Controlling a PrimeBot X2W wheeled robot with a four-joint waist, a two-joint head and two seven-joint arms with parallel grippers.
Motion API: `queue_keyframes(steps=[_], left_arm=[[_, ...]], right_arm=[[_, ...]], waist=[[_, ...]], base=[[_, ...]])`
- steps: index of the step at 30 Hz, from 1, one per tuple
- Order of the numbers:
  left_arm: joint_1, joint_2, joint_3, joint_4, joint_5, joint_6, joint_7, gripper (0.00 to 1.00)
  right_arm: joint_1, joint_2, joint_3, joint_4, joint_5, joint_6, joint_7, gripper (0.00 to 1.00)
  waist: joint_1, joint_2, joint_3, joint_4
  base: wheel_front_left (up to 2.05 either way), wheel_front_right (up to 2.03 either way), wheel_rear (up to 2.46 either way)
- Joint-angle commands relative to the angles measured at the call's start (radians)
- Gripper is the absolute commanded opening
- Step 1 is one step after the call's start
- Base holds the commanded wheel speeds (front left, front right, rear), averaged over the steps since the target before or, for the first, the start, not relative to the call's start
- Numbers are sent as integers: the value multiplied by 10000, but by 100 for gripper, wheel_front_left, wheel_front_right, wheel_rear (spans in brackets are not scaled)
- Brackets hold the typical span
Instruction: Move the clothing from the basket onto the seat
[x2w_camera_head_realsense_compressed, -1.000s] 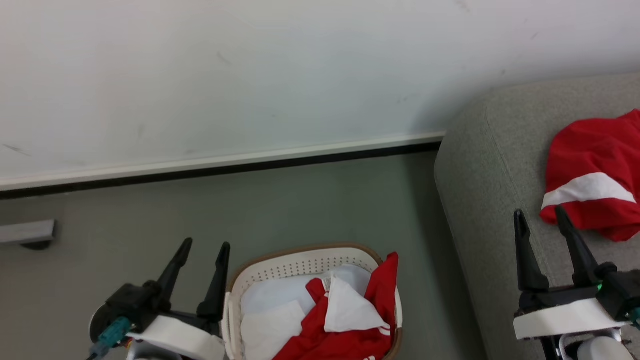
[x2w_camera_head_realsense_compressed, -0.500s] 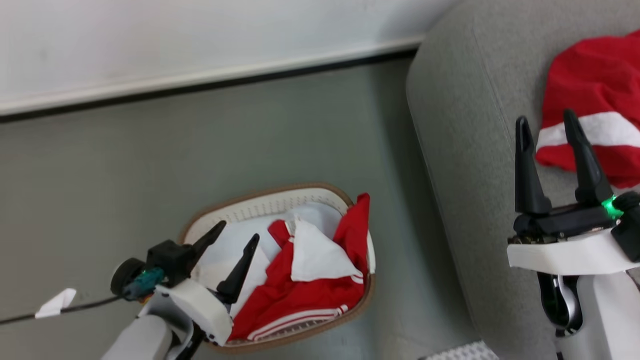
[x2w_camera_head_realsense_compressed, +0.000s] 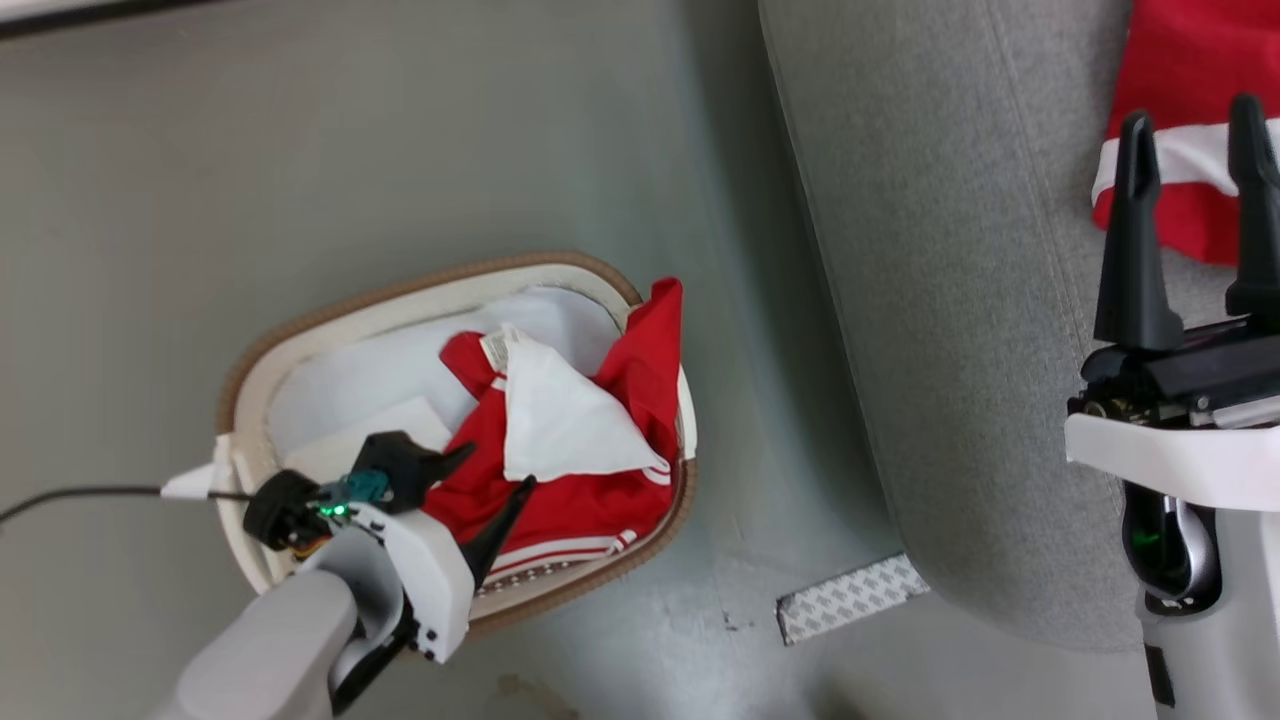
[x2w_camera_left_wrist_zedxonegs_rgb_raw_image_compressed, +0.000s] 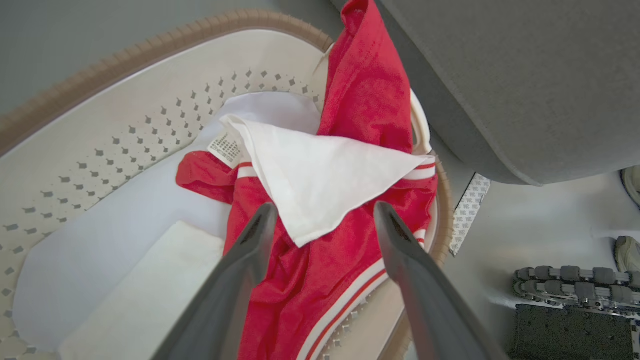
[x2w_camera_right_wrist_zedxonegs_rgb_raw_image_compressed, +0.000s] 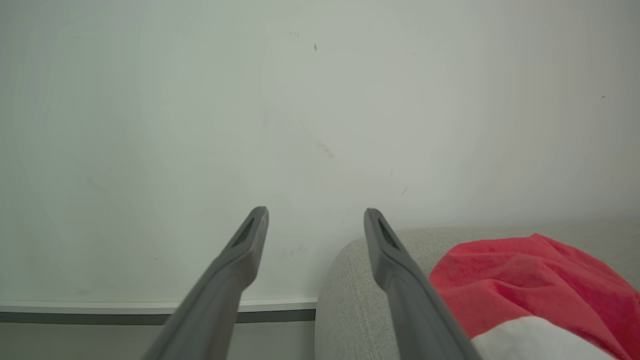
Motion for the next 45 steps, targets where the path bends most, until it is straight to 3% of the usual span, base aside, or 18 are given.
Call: queue_keyframes(steps=[1, 9, 18, 38, 39, 40, 41, 45], left_arm=[[-242, 157, -122, 80, -218, 17, 79, 100], [-1074, 477, -1047, 781, -398, 16, 599, 100], [-1775, 727, -1378, 1665, -437, 16, 1081, 100], [-2201, 1065, -2645, 3182, -562, 29, 2529, 100], [-2223, 1071, -2688, 3118, -629, 28, 2445, 83], [-2268, 1076, -2723, 3018, -708, 26, 2313, 35], [-2314, 1078, -2729, 2941, -816, 26, 2235, 0], [-2434, 1003, -2833, 2742, -1049, 20, 2035, 0]], right_arm=[[-230, 11, -47, -115, 78, -22, 7, 100], [-471, 11, 185, -468, 403, -22, 7, 100], [-815, 12, 287, -904, 773, -22, 7, 100], [-757, 12, 488, -810, 975, -22, 7, 100], [-769, 12, 491, -789, 981, -22, 7, 100], [-775, 12, 499, -773, 982, -22, 7, 100], [-784, 12, 507, -755, 983, -22, 7, 100], [-835, 12, 506, -656, 944, -22, 5, 100]], waist=[[-2, 0, 474, -279], [-2, 0, 1295, -908], [-2, 0, 2030, -1434], [-2, 0, 2369, -1587], [-2, 0, 2360, -1591], [-2, 0, 2344, -1595], [-2, 0, 2325, -1600], [-2, 0, 2167, -1566]], base=[[0, 0, 0], [0, 0, 0], [0, 0, 0], [0, 0, 0], [0, 0, 0], [0, 0, 0], [0, 0, 0], [0, 0, 0]])
